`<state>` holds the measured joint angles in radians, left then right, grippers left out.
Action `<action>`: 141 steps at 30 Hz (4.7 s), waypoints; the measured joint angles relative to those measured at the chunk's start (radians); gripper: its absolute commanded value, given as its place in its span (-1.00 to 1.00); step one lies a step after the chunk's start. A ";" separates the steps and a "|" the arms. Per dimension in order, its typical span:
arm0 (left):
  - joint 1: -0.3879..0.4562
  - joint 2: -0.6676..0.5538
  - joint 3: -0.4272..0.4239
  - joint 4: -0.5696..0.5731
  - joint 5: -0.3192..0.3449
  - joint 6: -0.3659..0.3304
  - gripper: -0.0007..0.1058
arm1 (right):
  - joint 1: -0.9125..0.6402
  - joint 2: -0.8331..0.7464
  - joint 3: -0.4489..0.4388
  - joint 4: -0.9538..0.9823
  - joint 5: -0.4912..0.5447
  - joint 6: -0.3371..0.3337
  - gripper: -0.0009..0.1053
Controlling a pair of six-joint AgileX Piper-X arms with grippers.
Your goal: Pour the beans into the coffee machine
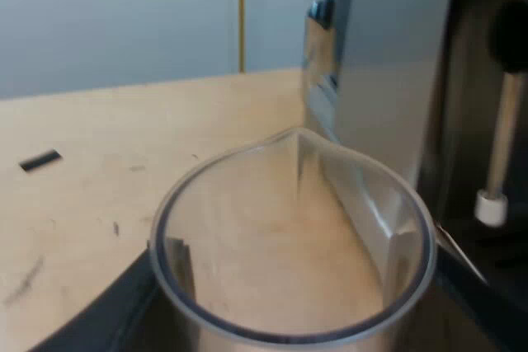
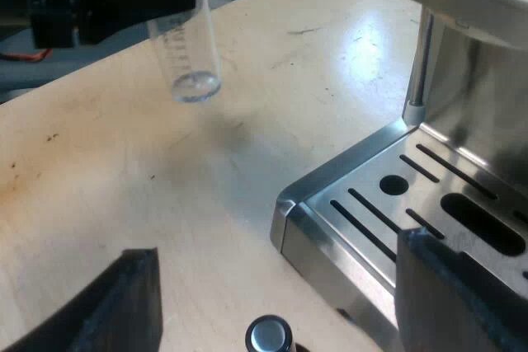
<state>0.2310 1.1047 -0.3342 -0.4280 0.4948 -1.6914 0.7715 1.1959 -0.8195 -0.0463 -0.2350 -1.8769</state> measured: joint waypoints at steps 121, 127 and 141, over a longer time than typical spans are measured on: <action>-0.093 -0.273 -0.276 1.104 -0.055 0.043 0.71 | 0.000 -0.235 -0.047 0.419 0.205 0.102 0.18; -0.128 -0.306 -0.410 1.116 -0.055 0.036 0.71 | -0.029 -0.253 -0.103 0.489 0.284 0.143 0.19; -0.211 -0.306 -0.569 1.075 -0.058 0.033 0.71 | -0.351 -0.262 -0.277 0.616 0.295 0.158 0.50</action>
<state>0.0203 0.7991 -0.9029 0.6472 0.4372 -1.6583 0.4205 0.9342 -1.0967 0.5700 0.0604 -1.7185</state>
